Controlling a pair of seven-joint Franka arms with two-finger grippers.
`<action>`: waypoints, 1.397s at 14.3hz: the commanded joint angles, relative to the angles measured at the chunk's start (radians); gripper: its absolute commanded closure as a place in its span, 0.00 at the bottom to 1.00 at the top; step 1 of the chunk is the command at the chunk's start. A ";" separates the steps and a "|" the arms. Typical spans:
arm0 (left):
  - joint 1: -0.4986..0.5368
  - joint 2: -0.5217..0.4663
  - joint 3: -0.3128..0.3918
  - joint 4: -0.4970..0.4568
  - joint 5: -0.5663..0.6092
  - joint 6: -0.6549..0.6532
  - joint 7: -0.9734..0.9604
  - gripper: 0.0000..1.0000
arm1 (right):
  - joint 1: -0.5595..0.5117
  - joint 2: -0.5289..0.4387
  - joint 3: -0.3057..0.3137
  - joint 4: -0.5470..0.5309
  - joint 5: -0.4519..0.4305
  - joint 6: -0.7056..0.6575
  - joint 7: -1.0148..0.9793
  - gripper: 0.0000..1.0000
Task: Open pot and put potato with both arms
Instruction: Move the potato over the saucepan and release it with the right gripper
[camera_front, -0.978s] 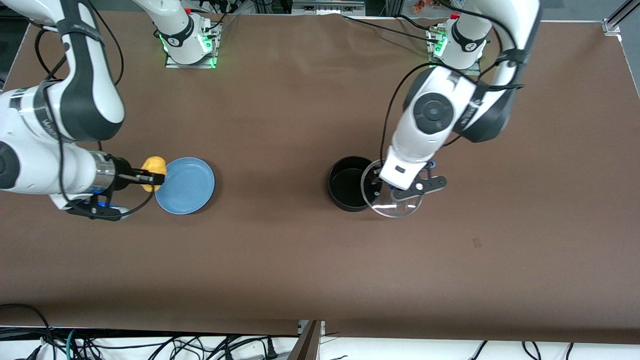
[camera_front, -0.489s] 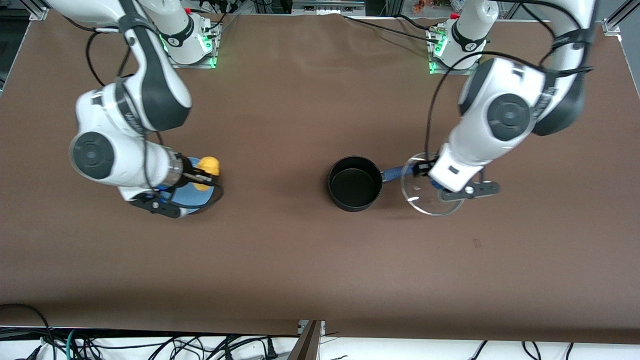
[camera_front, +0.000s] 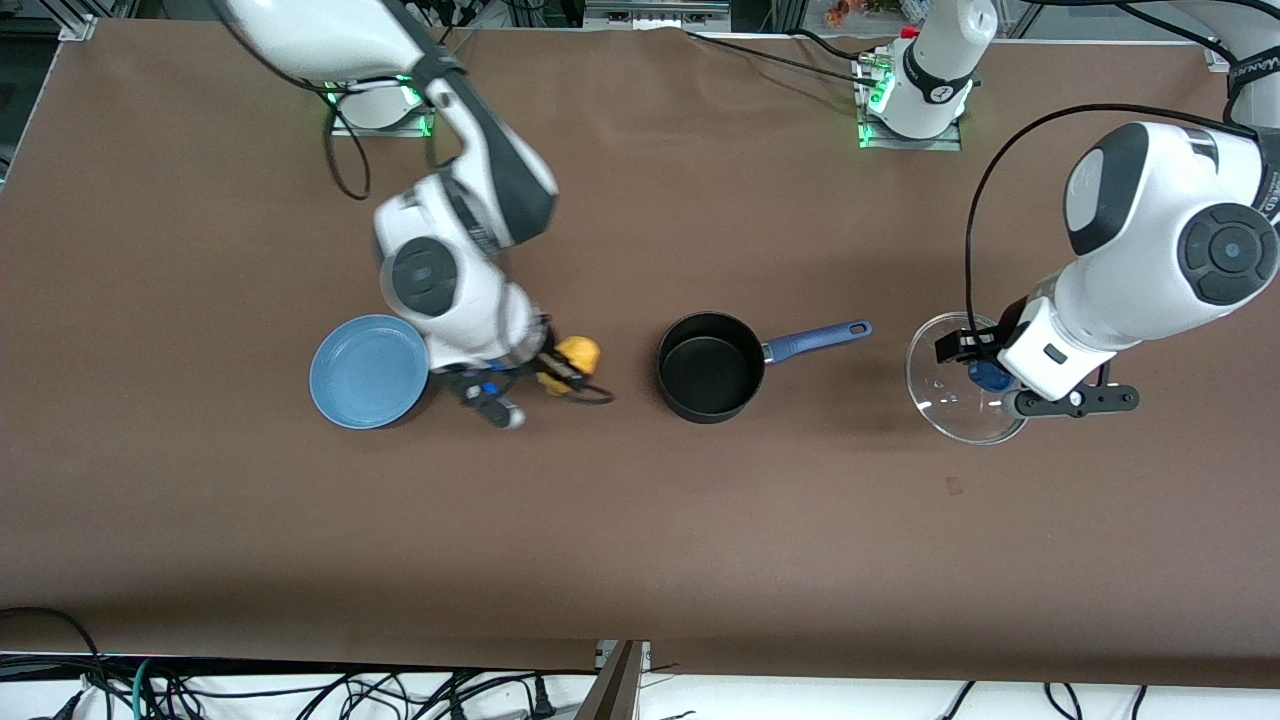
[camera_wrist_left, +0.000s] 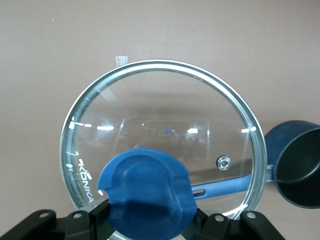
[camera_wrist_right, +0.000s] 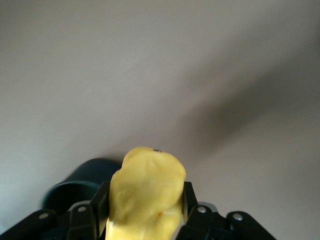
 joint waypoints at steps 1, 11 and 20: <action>0.025 -0.019 -0.010 -0.040 -0.016 0.035 0.044 0.58 | 0.096 0.059 -0.010 0.024 0.009 0.138 0.197 0.60; 0.087 -0.115 -0.008 -0.379 -0.009 0.360 0.176 0.58 | 0.233 0.145 -0.024 0.024 -0.023 0.345 0.414 0.00; 0.117 -0.144 -0.010 -0.547 0.037 0.543 0.230 0.56 | 0.063 -0.042 -0.113 0.015 -0.009 -0.023 0.029 0.00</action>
